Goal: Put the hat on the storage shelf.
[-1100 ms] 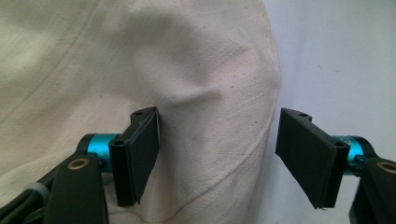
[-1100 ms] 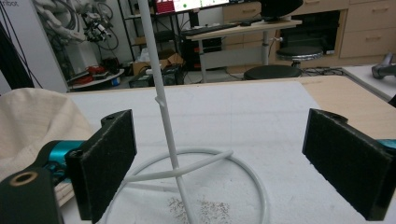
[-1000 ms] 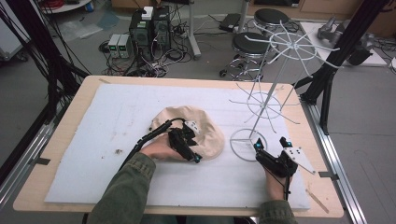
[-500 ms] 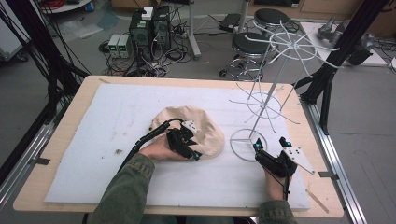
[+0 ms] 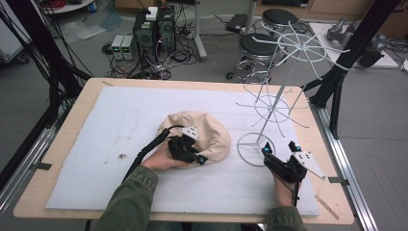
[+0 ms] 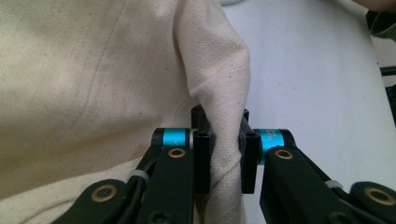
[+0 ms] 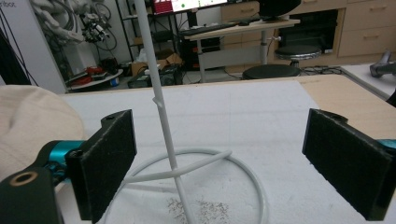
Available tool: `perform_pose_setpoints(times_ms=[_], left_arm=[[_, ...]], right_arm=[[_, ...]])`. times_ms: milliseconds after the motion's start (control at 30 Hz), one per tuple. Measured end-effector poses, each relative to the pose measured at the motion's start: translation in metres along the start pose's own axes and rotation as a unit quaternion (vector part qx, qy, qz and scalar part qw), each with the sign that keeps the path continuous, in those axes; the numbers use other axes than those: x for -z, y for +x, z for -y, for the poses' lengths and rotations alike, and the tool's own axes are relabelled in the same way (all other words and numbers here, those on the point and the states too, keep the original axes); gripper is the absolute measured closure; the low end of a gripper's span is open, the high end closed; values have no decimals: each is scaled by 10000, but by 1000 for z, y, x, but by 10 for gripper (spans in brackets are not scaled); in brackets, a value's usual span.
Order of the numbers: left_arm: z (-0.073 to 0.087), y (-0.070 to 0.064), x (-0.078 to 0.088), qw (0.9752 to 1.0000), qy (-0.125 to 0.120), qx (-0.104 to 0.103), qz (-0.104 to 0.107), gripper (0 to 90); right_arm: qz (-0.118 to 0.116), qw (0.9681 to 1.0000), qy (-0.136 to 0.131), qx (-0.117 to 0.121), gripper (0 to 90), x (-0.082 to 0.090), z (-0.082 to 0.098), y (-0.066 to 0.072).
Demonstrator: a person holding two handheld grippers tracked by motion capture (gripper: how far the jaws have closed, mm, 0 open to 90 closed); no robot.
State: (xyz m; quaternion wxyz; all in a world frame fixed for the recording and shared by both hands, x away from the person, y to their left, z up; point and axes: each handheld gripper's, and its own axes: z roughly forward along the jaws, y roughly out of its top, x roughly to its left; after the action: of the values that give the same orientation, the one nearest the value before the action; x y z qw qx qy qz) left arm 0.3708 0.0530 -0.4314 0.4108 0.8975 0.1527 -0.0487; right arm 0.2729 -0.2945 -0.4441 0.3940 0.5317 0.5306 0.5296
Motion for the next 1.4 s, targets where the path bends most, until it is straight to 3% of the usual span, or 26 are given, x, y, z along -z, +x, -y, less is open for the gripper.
perform_pose_setpoints(times_ms=[67, 100, 367, 533, 700, 900, 967, 1000, 1067, 1167, 1267, 1400], left_arm=[[0, -1, 1, 10000, -17, -8, -74, 811], [0, -1, 2, 9998, -52, -24, -207, 811], [0, -8, 19, 9987, -489, -22, -111, 806], [-4, -11, 38, 9950, -998, -14, -81, 805], [-6, -15, 58, 9884, -1509, -74, -160, 802], [-9, -17, 77, 9762, -2161, -95, -126, 802], [-10, -18, 84, 9690, -2465, -77, -167, 801], [-10, -19, 86, 9666, -2554, -93, -196, 801], [-12, -21, 92, 9599, -2779, -99, -342, 800], [-16, -25, 100, 9529, -2937, -224, -722, 800], [-22, -30, 109, 9408, -3248, -308, -916, 799], [-33, -39, 122, 9221, -3646, -478, -1204, 800]], right_arm=[[7, 10000, 11, -33, 89, 1, 0, 0], [22, 10000, 1, -30, 89, 1, 0, 0], [39, 9999, -76, 64, 89, 1, -1, 0], [53, 10000, -55, -16, 89, 2, -1, 0], [29, 9998, -57, 194, 89, 1, -1, 3], [19, 9998, -63, 181, 89, 1, -1, 3], [22, 9998, -61, 183, 89, 2, -1, 3], [22, 9998, -61, 182, 89, 1, -1, 3], [15, 9998, -55, 194, 89, 1, -1, 3], [21, 9998, -51, 212, 89, 1, -1, 3], [28, 9998, -55, 187, 89, 1, -1, 3], [28, 9998, -66, 167, 89, 1, -2, 3]])
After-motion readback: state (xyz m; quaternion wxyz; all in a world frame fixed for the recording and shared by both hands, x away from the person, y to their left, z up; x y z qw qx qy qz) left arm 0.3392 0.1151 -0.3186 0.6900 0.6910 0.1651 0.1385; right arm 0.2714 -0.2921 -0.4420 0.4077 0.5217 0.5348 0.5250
